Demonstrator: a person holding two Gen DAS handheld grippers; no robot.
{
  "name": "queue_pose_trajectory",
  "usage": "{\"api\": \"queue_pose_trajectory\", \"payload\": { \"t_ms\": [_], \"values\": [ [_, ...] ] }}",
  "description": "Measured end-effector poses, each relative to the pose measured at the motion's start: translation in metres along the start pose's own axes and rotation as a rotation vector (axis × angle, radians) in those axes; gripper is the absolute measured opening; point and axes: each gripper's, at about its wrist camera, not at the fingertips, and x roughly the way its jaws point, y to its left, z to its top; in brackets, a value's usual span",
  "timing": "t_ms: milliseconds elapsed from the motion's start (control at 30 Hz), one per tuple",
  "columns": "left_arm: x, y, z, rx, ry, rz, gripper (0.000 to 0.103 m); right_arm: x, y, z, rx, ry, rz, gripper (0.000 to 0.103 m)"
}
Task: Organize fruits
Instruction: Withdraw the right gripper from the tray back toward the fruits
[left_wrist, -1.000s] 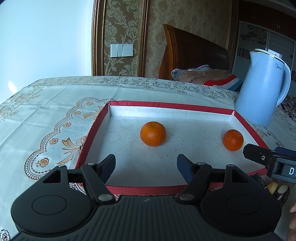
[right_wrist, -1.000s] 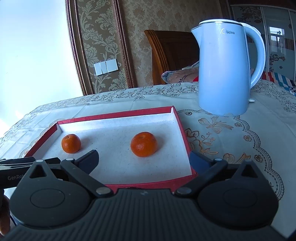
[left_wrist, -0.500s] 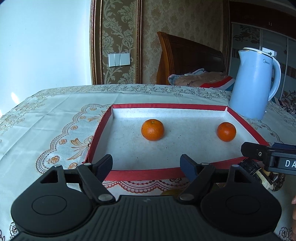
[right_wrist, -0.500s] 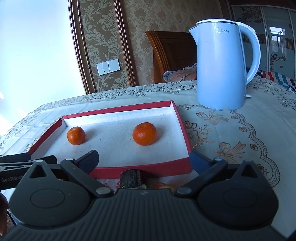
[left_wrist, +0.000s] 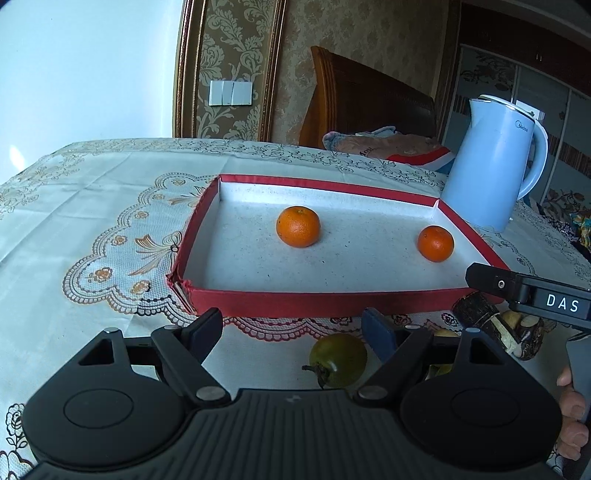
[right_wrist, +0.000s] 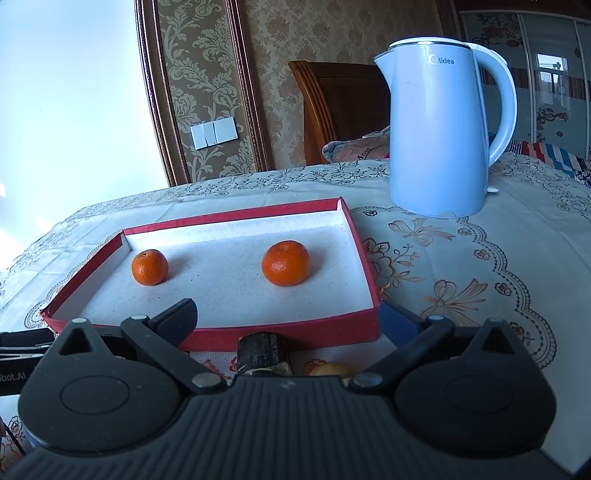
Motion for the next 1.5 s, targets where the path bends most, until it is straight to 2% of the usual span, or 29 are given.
{"api": "queue_pose_trajectory", "payload": {
  "t_ms": [600,800,1033,1200,1500],
  "values": [
    [-0.003,-0.015,-0.012,0.103,0.009,0.012,0.084,0.001,0.001,-0.002,-0.012,0.008,-0.007,0.103],
    [-0.001,-0.011,-0.015,0.094,0.044,-0.003,0.091,0.001,0.0,-0.001,-0.009,0.009,-0.007,0.103],
    [0.005,-0.01,-0.014,0.09,0.068,-0.006,0.091,0.002,0.001,-0.001,-0.017,0.011,-0.009,0.103],
    [0.002,-0.014,-0.016,0.121,0.051,0.007,0.091,0.002,0.001,-0.002,-0.019,0.012,-0.011,0.103],
    [0.002,-0.001,-0.012,0.034,0.068,-0.009,0.091,0.001,0.001,-0.002,-0.018,0.012,-0.009,0.103]
  ]
}}
